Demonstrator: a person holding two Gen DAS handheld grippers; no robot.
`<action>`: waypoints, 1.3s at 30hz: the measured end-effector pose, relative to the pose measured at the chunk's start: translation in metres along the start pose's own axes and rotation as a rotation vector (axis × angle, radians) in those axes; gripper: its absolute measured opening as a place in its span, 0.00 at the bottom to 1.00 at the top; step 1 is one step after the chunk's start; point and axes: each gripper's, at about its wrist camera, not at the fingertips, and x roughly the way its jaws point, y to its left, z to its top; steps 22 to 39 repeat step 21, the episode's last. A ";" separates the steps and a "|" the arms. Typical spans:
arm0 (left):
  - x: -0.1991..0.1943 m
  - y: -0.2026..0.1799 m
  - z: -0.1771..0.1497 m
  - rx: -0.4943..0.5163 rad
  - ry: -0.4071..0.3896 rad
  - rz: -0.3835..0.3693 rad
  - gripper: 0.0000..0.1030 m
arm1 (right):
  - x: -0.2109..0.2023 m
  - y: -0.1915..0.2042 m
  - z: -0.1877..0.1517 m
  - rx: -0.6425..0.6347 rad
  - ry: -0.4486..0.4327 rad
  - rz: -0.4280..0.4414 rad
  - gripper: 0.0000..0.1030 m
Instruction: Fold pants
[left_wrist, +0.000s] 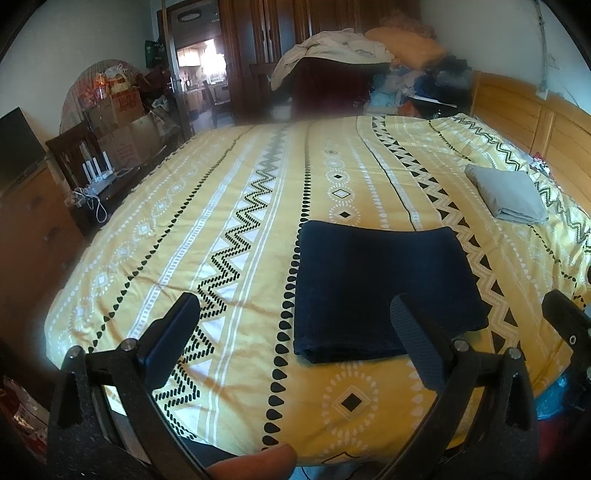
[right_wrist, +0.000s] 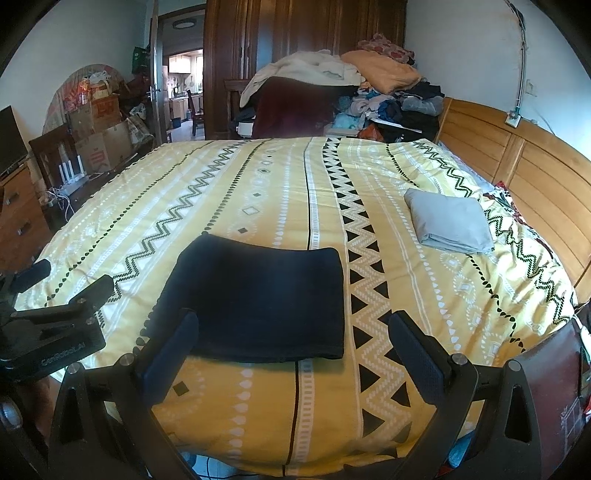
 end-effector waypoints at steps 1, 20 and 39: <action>0.001 0.001 0.000 -0.005 0.005 -0.004 1.00 | 0.000 0.000 0.000 0.000 0.000 0.001 1.00; 0.002 0.004 -0.002 -0.032 0.022 -0.028 1.00 | 0.004 -0.001 -0.002 0.005 0.001 0.017 1.00; 0.002 0.004 -0.002 -0.032 0.020 -0.027 1.00 | 0.004 -0.001 -0.002 0.004 0.001 0.016 1.00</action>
